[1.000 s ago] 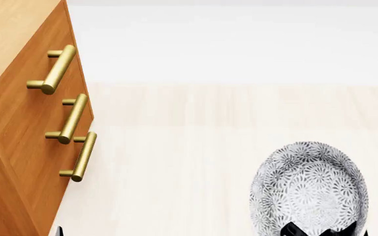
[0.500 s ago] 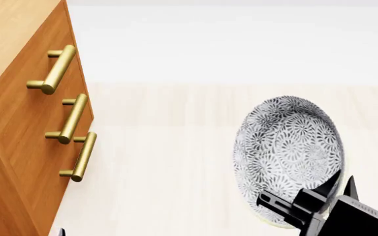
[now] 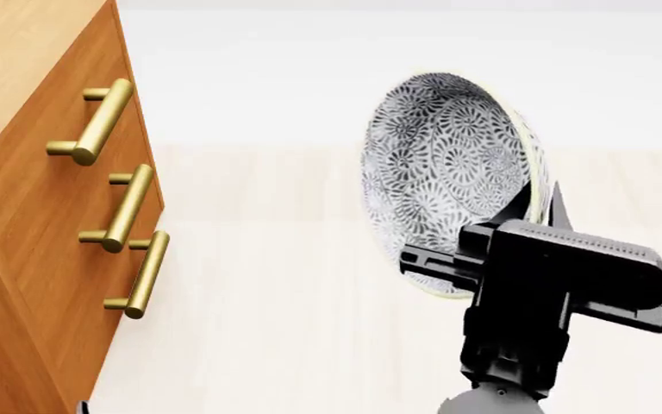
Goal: Put the bowl on top of the cabinet.
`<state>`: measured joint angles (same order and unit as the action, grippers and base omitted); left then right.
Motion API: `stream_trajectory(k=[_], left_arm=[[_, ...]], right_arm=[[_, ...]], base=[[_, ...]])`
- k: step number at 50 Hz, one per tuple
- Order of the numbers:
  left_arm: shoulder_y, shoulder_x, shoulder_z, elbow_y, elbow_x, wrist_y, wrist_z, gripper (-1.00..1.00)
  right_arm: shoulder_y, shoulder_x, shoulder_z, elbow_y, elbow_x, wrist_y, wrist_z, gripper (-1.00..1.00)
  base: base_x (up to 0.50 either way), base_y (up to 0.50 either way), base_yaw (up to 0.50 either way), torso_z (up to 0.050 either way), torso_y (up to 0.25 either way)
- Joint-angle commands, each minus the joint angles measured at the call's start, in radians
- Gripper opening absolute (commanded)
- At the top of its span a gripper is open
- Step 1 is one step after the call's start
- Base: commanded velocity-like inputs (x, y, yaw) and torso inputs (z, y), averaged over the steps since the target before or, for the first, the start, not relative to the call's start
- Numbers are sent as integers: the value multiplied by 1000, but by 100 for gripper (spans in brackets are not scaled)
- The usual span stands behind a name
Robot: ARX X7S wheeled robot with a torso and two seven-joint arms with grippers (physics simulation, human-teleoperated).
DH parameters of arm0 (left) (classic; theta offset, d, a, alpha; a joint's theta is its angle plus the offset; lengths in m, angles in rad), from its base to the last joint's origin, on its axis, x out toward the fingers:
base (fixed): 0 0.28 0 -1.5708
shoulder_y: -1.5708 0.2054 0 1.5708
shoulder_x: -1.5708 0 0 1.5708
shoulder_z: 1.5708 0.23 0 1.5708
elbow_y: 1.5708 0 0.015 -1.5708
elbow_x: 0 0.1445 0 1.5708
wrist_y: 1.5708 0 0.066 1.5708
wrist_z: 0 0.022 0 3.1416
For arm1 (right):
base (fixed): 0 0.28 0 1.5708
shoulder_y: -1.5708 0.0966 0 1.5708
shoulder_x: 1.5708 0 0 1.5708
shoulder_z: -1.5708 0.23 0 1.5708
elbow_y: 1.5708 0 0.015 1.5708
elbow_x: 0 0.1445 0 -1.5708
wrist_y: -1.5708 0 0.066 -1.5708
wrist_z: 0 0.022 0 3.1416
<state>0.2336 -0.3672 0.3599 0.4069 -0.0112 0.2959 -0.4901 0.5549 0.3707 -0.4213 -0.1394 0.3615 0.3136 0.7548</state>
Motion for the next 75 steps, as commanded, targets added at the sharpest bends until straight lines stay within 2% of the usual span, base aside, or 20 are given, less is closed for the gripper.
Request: stream_trajectory(k=[1,8,16,28,49,59,68,71,75], left_arm=[[14,-7,-6,17,7,6,-13,100],[15,-7,-4,17,10,10,-16,100],[11,-7,0,12,13,9,-17,100],[11,-10,1,15,13,6,-21,100],[8,-13,9,12,13,6,-23,100],[19,-19,8,27,19,8,-29,100],[34,-27,12,62,38,-3,-33,100],[27,-28,24,76,44,-29,-22,100],[5,-43,48,158,55,-134,16,100]], right_arm=[[98,24,-68,32,-43,-60,-139,-100],[104,70,-114,14,-36,-119,-263,-100],[120,92,-110,2,53,-95,-356,-100],[91,138,-131,-27,230,-120,-593,-100],[81,130,-136,16,255,-156,-654,-100],[205,58,-140,225,249,-140,-706,-100],[227,33,-146,328,234,-173,-747,-100],[219,39,-146,316,237,-176,-750,-100],[208,40,-152,307,227,-186,-746,-100]], base=[[0,0,0,0,0],[0,0,0,0,0],[0,0,0,0,0],[0,0,0,0,1],[0,0,0,0,0],[0,0,0,0,0],[0,0,0,0,1],[0,0,0,0,0],[0,0,0,0,0]])
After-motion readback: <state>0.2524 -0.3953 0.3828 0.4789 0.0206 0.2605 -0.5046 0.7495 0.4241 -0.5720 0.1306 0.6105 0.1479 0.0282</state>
